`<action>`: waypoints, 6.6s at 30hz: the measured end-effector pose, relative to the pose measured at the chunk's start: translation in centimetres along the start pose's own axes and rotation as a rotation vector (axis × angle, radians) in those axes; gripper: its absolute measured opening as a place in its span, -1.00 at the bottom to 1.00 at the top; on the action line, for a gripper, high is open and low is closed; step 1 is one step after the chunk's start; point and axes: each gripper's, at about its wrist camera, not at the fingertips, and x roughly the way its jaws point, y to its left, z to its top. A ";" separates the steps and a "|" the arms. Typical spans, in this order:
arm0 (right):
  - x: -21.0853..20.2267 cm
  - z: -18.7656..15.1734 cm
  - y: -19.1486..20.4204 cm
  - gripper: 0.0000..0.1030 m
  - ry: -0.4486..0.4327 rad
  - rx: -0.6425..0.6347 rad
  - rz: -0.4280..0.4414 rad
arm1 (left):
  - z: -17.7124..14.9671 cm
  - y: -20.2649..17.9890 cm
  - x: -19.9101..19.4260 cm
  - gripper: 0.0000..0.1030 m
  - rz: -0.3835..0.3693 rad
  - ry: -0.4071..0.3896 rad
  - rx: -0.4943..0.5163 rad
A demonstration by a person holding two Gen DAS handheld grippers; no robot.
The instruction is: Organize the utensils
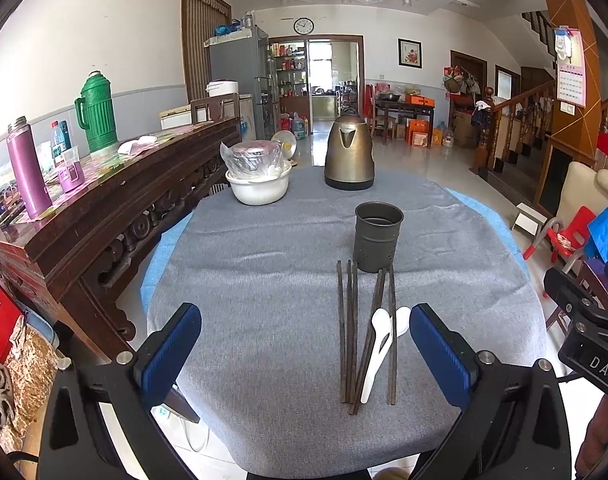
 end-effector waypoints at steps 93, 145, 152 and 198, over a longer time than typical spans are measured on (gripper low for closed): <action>25.3 -4.5 -5.2 -0.93 0.475 0.487 0.438 | -2.3 -8.1 23.3 -0.99 -0.549 0.550 0.152; 27.3 -4.3 -2.4 -0.88 0.563 0.238 0.380 | -3.1 -11.1 23.9 -0.41 -0.502 0.547 0.436; 25.2 -2.0 -2.5 -0.94 0.436 0.205 0.376 | -1.0 -9.4 22.6 -0.41 -0.532 0.453 0.371; 24.3 8.1 3.3 -0.88 -0.023 0.119 0.414 | 10.6 -2.8 25.8 -0.12 -0.261 0.006 -0.005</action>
